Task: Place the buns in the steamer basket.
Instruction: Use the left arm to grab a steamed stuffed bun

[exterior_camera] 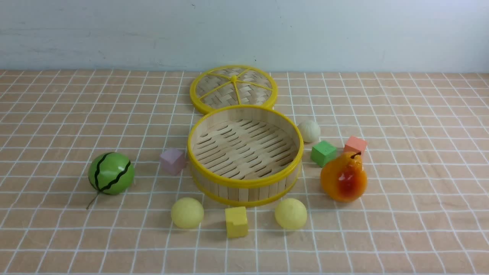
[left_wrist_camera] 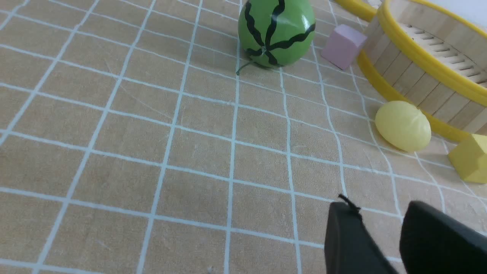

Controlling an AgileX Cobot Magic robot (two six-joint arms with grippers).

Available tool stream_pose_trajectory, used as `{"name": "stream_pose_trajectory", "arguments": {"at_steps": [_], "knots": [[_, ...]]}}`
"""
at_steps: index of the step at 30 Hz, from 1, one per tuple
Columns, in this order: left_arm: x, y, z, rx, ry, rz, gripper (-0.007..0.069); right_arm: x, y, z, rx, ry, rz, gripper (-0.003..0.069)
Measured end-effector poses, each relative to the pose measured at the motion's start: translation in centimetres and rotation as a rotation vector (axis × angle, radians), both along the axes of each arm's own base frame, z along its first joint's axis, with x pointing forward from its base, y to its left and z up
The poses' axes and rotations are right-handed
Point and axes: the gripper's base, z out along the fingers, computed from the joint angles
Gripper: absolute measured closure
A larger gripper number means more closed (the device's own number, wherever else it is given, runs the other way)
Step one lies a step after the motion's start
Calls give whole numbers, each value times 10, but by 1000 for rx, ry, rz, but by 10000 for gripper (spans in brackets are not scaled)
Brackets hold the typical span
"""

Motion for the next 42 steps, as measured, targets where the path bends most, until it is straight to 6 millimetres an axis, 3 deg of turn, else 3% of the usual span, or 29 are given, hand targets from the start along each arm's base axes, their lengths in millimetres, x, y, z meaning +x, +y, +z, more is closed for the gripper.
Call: {"name": "stream_pose_trajectory", "arguments": {"at_steps": [22, 29, 34, 40, 42], "knots": [[1, 0, 2, -20, -20, 4, 396, 0, 0, 0, 1, 0, 0, 419], [4, -1, 25, -608, -190, 95, 389, 0, 0, 0, 1, 0, 0, 419], [3, -3, 41, -746, -192, 79, 395, 0, 0, 0, 1, 0, 0, 419], [13, -21, 101, -407, 83, -100, 488, 0, 0, 0, 1, 0, 0, 419], [36, -25, 121, -213, 294, -158, 560, 0, 0, 0, 0, 0, 0, 419]]}}
